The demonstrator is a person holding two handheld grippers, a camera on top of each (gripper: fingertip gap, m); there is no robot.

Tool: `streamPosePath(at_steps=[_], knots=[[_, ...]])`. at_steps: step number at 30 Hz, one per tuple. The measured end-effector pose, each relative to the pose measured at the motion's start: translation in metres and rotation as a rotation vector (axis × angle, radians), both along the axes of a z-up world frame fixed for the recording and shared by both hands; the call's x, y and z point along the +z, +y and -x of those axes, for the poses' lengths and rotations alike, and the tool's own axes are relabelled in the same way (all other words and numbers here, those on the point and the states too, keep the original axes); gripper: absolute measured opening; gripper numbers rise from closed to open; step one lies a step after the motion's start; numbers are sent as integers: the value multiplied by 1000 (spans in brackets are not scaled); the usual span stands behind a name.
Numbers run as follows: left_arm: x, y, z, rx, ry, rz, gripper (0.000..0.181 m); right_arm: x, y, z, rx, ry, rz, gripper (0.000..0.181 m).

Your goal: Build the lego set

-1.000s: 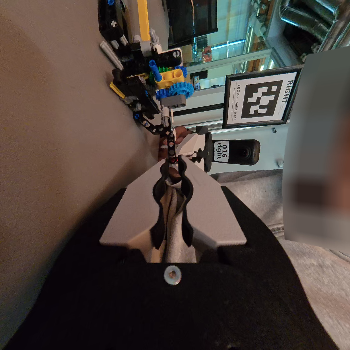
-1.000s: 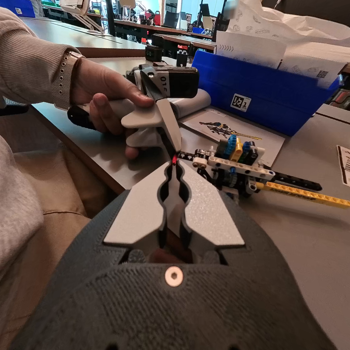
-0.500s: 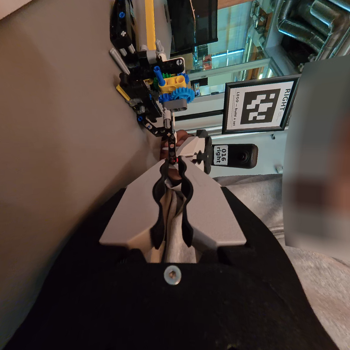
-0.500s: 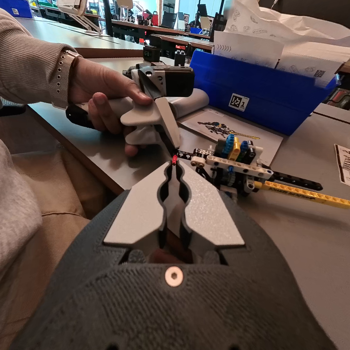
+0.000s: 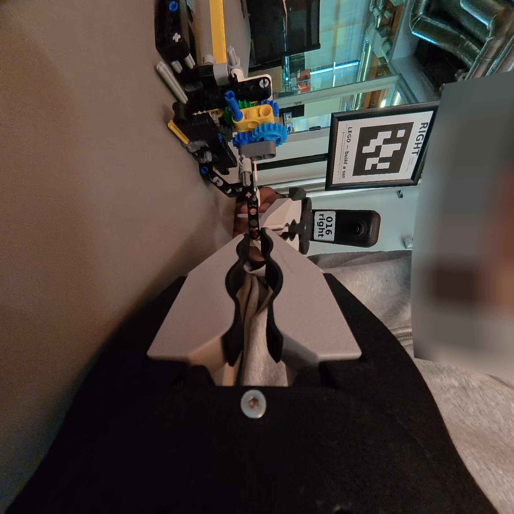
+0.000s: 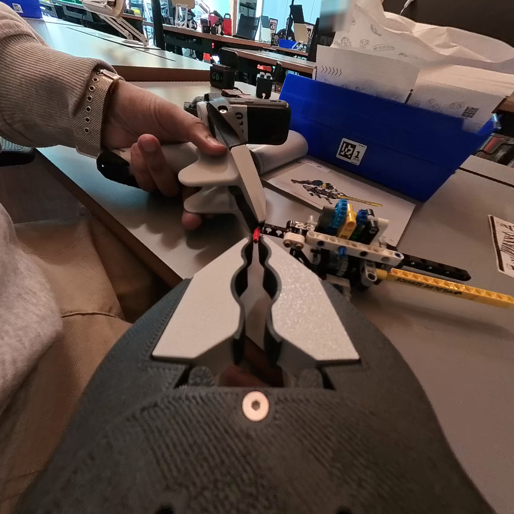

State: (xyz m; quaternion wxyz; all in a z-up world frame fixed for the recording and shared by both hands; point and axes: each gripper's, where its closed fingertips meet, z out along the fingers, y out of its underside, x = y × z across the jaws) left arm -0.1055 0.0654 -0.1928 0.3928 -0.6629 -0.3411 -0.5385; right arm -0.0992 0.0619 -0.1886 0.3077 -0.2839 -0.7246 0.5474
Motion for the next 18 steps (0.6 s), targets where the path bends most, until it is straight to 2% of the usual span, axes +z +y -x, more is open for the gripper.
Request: streamPosePath(at_steps=[18], knots=[[0, 1, -1, -8, -1, -4, 8, 1, 2, 1, -1, -3, 23, 2]])
